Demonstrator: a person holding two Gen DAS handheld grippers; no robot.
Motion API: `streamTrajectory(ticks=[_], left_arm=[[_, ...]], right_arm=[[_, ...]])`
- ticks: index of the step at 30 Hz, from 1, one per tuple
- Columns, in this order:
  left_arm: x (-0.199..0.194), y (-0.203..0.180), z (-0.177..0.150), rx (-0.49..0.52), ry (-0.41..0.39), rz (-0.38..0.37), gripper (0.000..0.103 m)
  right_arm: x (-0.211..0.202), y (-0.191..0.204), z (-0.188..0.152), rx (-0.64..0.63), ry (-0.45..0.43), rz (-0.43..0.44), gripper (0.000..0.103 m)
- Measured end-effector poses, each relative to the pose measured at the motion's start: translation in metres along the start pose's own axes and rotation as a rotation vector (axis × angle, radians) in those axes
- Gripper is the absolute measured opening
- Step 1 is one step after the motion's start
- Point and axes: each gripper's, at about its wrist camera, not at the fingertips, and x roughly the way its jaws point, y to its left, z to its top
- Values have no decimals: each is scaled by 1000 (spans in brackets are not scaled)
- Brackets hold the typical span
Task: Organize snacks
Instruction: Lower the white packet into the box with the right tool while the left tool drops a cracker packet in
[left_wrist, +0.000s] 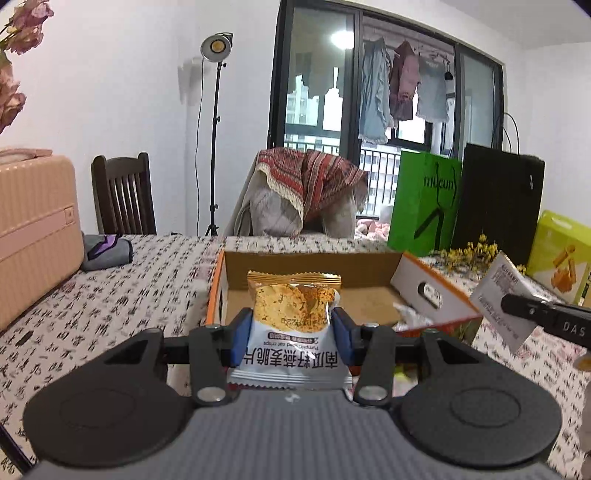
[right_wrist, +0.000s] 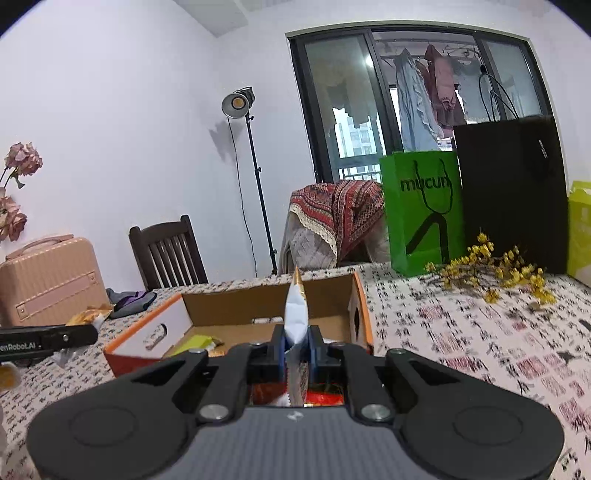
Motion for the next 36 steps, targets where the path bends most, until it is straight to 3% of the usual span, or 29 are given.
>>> streamTrajectory(ticks=[19,26,36], left_arm=[[67,-18,49,-61,-36,15,47],[103,-8,31,-71,-15,83,47],[116,3,16,-79,20,72,48]], right_arm=[[84,31,46,1,32,13,11],[117,19,30,19,88,6,11],[126,11,16,12,120,0,13]])
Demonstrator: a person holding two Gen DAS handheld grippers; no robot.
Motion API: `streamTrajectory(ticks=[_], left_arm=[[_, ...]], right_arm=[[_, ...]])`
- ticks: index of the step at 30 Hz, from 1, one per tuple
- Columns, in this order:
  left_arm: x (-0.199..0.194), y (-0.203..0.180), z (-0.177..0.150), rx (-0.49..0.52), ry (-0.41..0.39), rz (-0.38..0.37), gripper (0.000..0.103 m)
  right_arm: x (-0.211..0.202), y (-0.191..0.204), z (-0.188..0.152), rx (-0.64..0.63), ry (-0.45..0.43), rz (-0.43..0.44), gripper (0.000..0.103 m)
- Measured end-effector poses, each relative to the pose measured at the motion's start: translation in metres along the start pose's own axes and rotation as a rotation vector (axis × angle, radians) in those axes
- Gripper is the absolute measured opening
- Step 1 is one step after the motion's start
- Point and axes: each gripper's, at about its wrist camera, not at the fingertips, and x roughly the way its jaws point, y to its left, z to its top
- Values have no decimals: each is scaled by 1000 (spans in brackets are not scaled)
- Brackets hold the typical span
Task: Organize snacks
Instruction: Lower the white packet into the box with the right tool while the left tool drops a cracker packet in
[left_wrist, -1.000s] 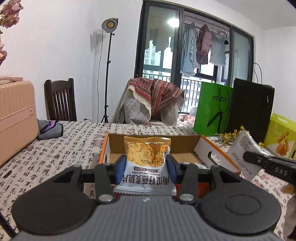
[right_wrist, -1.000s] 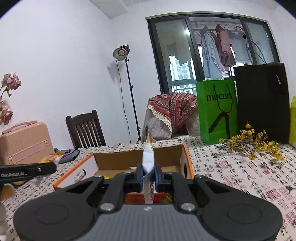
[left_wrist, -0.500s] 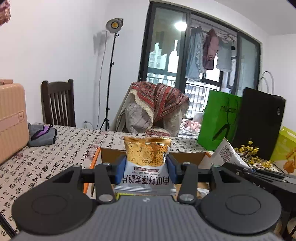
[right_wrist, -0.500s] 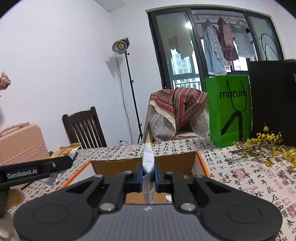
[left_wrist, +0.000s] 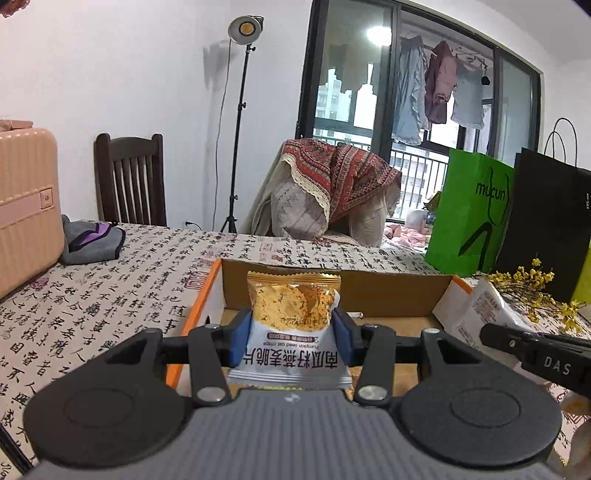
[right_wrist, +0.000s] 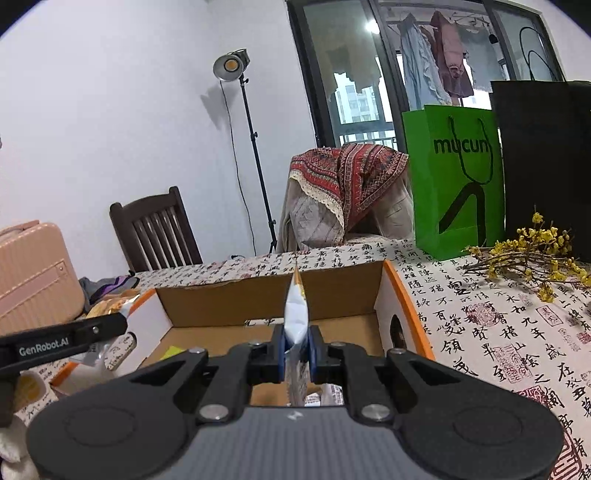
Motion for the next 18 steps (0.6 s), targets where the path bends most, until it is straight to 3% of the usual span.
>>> streamTrajectory(ticks=[2,4,5,6,7,8,9,12,18], left_arm=[[-1,0,-1,-4,-4,-5,57],[-5,1,-1,-17,-24,-18,79],[-8,1,-1,-24,-38,-16,85],[-11,1,0,-31,-54,-13,96],[-14,2,0,-36,-72,-14,103],[-17,3,0,-43,-88,-17,103],[-19,3,1,-48,-96,-17,103],[-19,2,1,-55,-89,-5,103],[-20,5,3,-76,-80,0,103]], right_arm=[[-1,1,-1,-6,-5,-12,15],[-4,-1,1,-9,-19,-12,18],[-7,-2,1,-4,-27,-8,32],[-8,-3,1,0,-34,-9,54],[-10,-3,1,1,-43,-12,66],[-12,-4,1,3,-53,-13,81],[-14,-4,1,6,-64,-14,89],[-18,-6,1,13,-89,-9,100],[-25,-2,3,-8,-125,-7,101]])
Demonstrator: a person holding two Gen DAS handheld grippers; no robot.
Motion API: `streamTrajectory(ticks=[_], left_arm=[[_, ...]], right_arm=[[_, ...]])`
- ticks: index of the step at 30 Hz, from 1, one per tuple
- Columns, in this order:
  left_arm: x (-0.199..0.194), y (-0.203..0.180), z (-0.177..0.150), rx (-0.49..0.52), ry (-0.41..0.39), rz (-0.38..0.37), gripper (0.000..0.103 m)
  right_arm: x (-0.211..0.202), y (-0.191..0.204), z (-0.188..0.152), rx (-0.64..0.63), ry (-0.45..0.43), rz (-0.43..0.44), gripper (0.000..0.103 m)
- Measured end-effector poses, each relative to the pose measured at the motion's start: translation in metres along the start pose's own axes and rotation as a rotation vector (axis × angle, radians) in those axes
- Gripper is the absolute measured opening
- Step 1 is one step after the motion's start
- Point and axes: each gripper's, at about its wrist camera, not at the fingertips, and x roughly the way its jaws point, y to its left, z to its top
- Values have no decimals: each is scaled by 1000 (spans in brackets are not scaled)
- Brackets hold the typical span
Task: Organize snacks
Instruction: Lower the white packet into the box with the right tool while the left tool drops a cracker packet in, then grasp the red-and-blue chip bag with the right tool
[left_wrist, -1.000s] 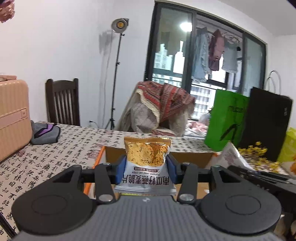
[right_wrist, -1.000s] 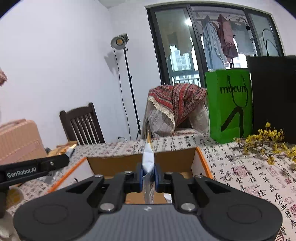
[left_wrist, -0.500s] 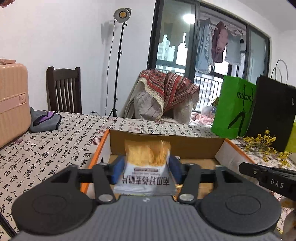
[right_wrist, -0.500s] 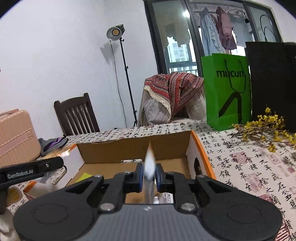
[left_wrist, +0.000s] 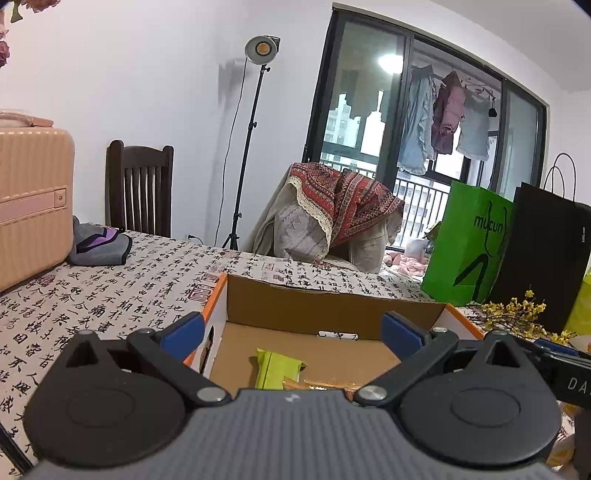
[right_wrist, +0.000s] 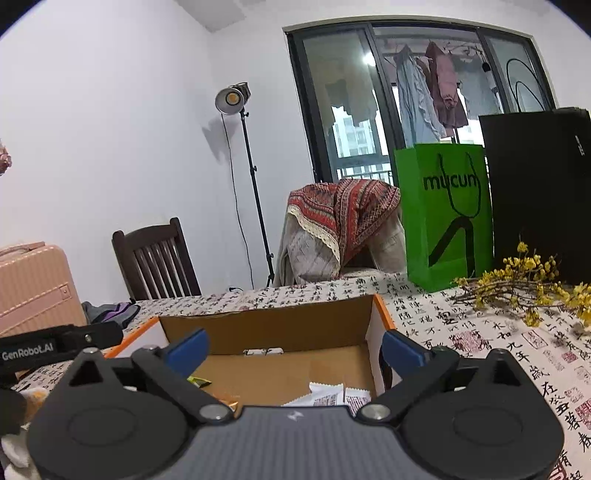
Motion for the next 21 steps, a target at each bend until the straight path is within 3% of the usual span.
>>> streamTrajectory(ticks=[9,21], left_arm=[[-23,2,15,-26,6,-33,103],[-76,16,6,29,25,-56,103]], right_arm=[[-20,1,13,-7,14,-29,103],[-87,4,2,-58,37,-26,103]])
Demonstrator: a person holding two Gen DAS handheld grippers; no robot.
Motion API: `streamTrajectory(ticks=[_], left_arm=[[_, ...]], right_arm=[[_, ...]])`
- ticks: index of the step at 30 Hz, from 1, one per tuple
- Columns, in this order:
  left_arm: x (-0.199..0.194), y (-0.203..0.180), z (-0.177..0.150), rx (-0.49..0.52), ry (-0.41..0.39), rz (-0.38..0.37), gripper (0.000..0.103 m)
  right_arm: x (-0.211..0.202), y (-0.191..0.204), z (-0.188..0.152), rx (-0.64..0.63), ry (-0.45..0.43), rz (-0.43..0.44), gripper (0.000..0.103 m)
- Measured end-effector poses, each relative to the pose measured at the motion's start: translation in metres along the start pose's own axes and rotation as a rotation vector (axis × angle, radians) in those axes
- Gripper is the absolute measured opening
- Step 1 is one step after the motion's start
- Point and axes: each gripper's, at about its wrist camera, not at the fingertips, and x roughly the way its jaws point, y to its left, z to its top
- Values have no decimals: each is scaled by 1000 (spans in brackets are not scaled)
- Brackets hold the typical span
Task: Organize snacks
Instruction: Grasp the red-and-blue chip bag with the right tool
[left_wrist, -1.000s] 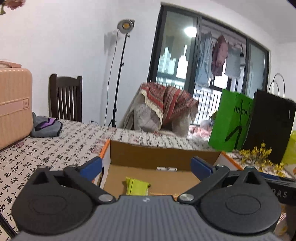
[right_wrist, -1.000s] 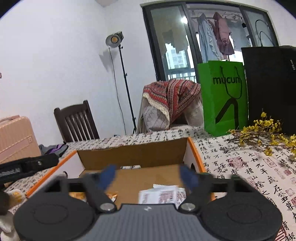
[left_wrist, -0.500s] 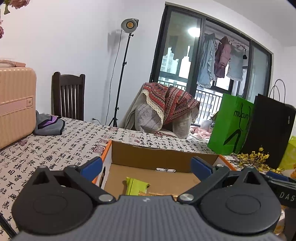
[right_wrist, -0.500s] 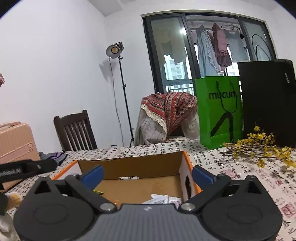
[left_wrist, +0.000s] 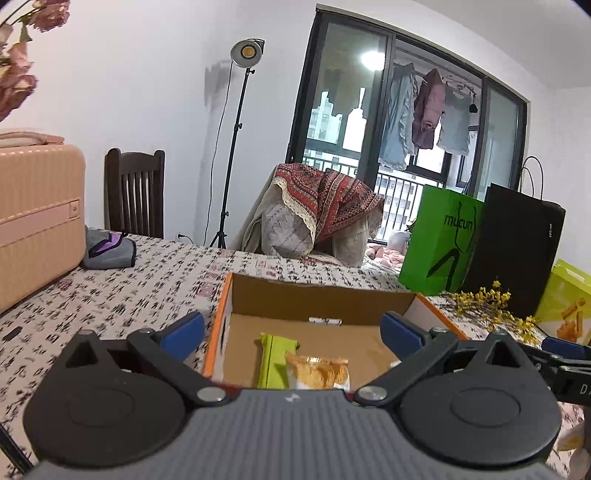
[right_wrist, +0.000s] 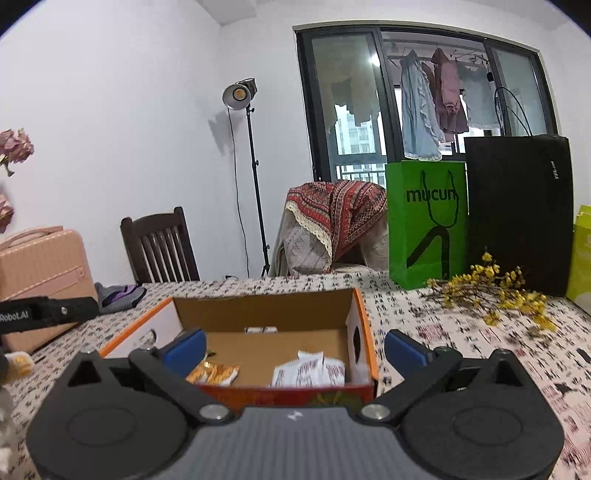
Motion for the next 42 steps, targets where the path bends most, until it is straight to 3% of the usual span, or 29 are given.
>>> streamTrajectory(ticks=[15,23,28,35,42], left_arm=[[-58,31,-53,-53,53,-21,103],[-80,34,-68,-7,51,-32,103],[-84,36,-72,-2,59,-34,103],[-83,48,-76,-24,70,-22,103],[-80,51,-77,-36,81,-22,103]], right_arm=[[-50,-2,-55,26,85,30,103],[-59,2,-72,8,113,30,103],[-51,5,-78,13,152,15,103],[-25,2,-77,-23,238,-119,103],[16,1,-76,-81,355,-180,101]])
